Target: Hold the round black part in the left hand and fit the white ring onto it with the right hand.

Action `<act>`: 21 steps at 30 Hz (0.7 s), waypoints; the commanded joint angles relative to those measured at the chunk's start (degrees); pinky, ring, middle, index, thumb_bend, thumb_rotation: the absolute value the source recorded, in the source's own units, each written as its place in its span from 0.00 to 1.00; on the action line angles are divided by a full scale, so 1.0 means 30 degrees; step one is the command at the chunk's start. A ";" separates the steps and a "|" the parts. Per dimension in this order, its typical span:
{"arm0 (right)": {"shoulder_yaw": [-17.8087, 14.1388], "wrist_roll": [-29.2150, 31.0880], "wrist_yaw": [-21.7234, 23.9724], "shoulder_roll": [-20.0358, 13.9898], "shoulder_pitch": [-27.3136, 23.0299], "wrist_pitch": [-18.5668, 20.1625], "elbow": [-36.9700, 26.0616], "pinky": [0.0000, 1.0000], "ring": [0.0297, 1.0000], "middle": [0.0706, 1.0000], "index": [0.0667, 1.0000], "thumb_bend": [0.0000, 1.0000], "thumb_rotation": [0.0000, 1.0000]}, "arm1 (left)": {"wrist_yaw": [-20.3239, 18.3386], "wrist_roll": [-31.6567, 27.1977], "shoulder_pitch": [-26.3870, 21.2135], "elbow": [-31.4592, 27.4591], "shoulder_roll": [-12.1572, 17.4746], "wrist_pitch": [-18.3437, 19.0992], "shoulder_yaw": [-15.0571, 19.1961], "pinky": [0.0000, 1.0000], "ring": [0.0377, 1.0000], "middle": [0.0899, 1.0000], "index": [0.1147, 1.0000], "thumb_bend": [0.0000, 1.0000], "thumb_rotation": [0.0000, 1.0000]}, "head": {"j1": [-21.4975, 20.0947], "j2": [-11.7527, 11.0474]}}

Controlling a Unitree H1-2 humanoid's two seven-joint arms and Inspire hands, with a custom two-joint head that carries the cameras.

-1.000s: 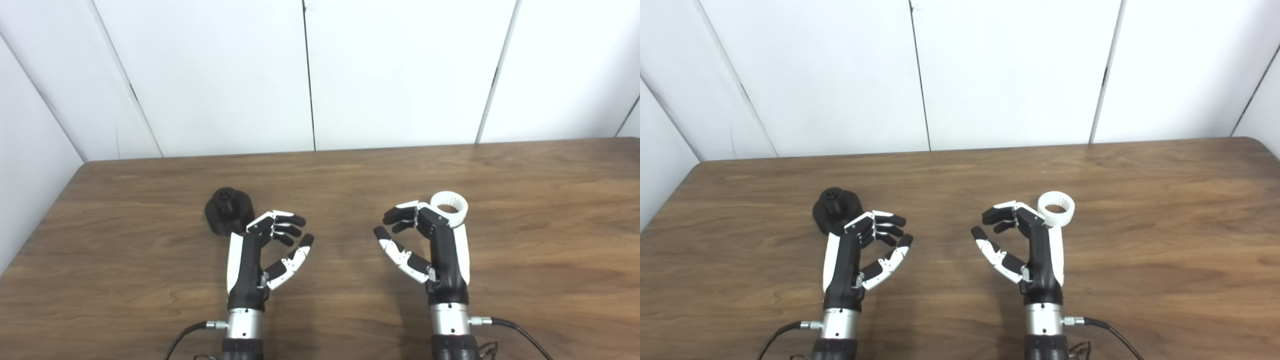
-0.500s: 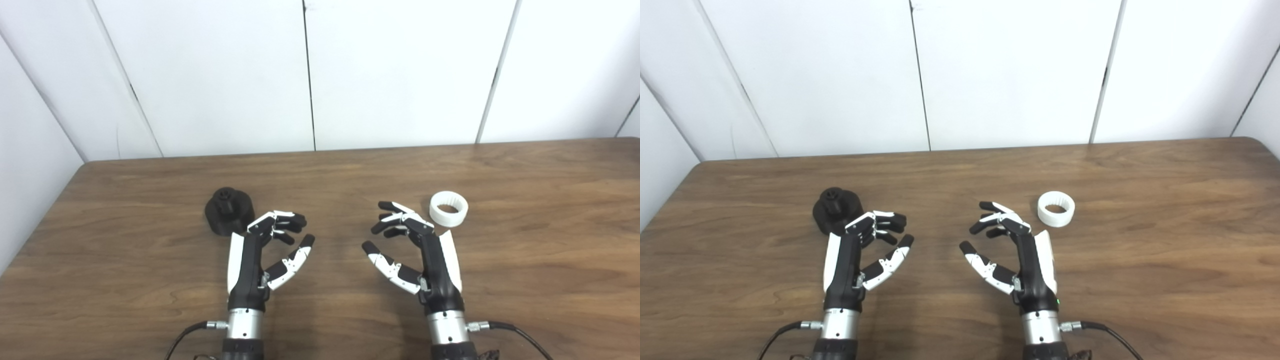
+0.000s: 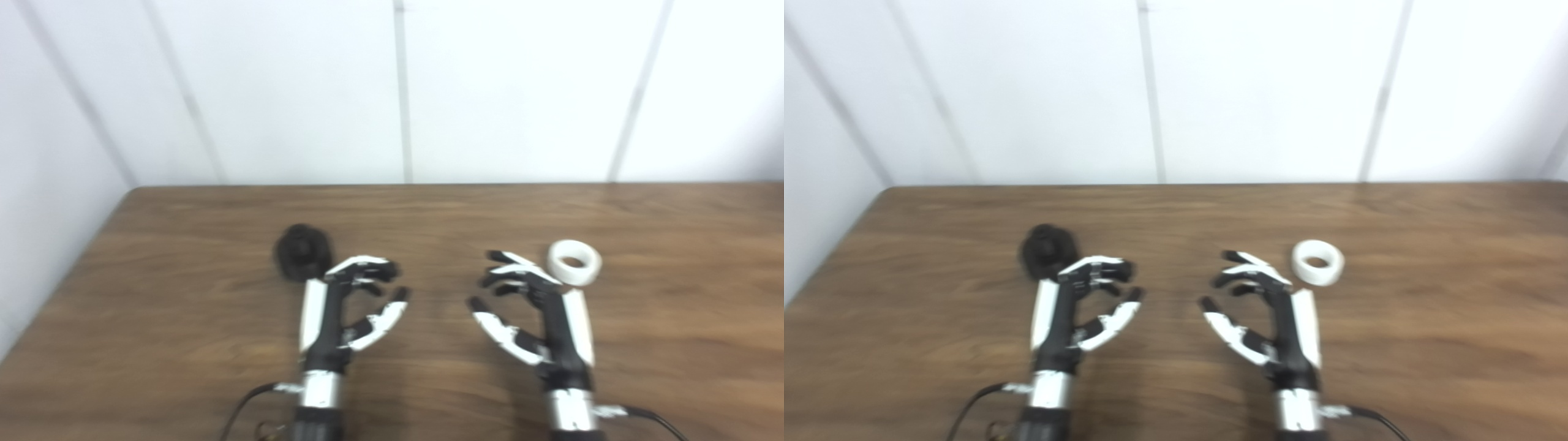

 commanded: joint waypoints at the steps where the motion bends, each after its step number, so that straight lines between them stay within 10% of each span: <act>1: -0.0575 0.0372 0.0135 -0.0933 0.0558 -0.0765 0.0974 0.51 0.66 0.72 0.46 0.50 0.16 | 0.0514 0.0647 -0.0166 0.0608 -0.0400 -0.0518 -0.0339 0.47 0.56 0.59 0.43 0.49 0.07 | 0.0247 -0.0074; 21: -0.0795 0.1069 0.0500 -0.1444 0.0273 -0.1175 0.1451 0.52 0.66 0.72 0.46 0.50 0.16 | 0.1432 0.2643 -0.0383 0.0520 -0.0434 0.0343 -0.0326 0.49 0.58 0.60 0.43 0.49 0.08 | 0.0608 -0.0034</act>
